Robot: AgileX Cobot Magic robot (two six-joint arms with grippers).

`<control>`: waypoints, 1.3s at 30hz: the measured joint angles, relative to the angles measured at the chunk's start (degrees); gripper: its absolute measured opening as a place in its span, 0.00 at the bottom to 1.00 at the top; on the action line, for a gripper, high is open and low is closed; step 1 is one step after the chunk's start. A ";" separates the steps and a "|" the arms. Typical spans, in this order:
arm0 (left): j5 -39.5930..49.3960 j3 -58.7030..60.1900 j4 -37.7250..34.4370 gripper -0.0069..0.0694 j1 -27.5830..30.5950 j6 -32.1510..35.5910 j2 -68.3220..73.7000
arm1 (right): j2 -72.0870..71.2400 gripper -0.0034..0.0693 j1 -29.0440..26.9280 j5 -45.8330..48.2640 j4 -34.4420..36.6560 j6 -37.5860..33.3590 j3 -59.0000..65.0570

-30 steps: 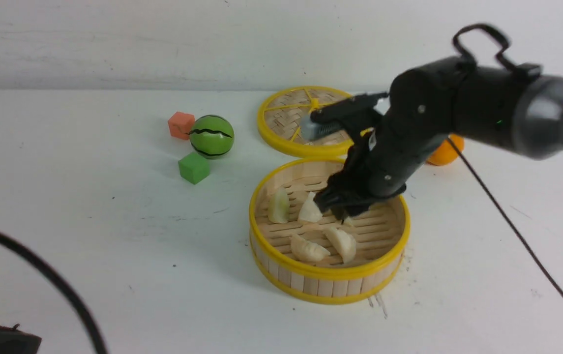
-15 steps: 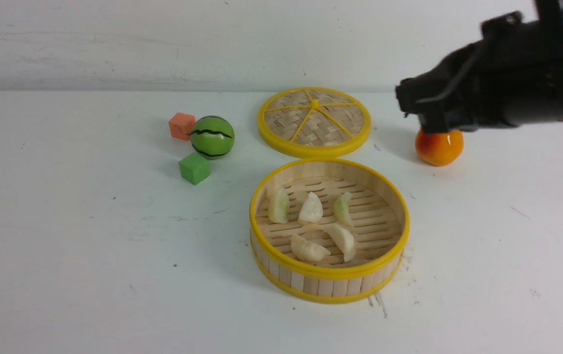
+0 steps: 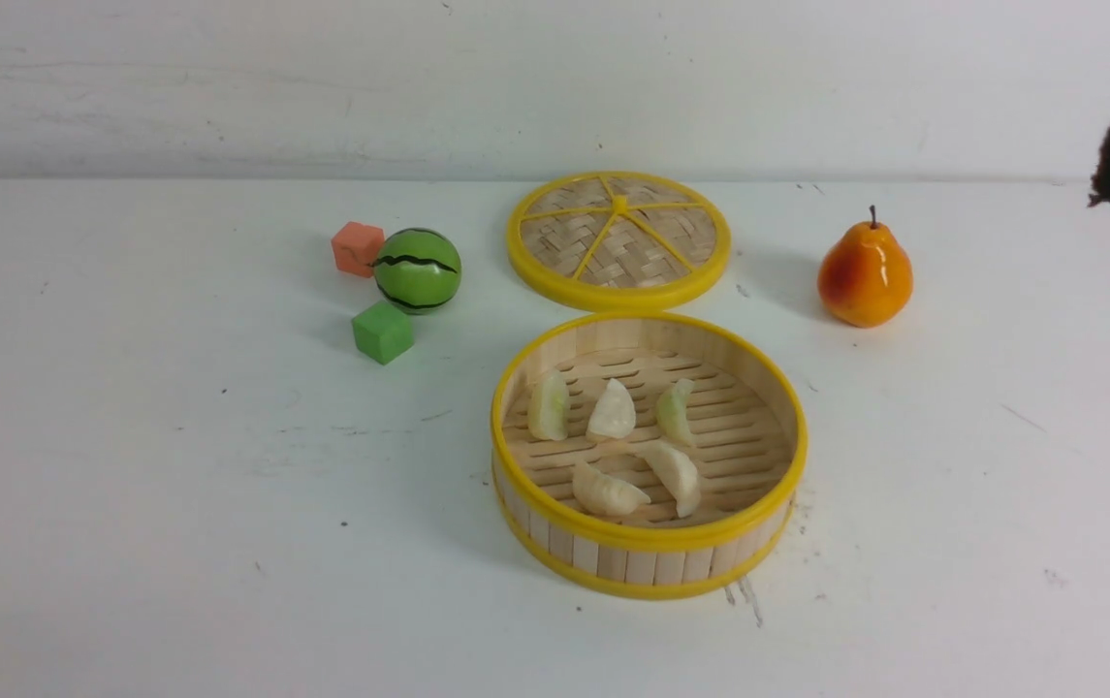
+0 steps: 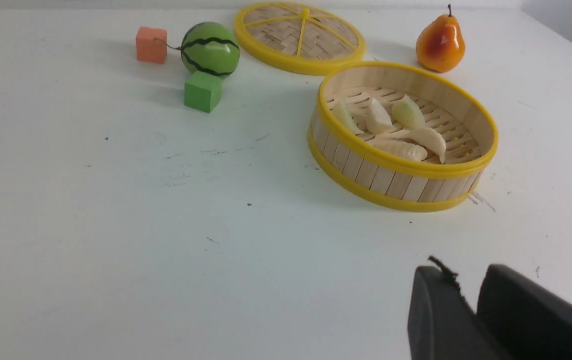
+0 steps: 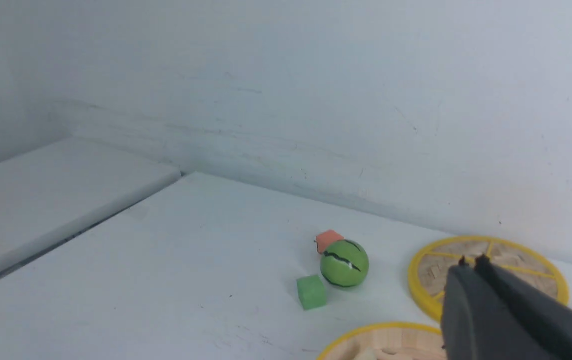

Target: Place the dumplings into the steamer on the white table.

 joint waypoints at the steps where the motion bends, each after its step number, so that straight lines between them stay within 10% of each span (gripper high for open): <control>1: 0.28 0.07 0.00 0.26 0.00 0.00 0.00 | -0.55 0.02 0.00 -0.09 0.00 0.00 0.06; 28: 1.02 0.12 0.04 0.29 0.00 0.00 0.00 | -2.05 0.03 -0.24 -2.39 -6.80 -0.04 2.87; 39: 1.06 0.12 0.04 0.31 0.00 0.00 0.00 | -19.96 0.03 -14.35 -2.09 -19.65 8.28 30.30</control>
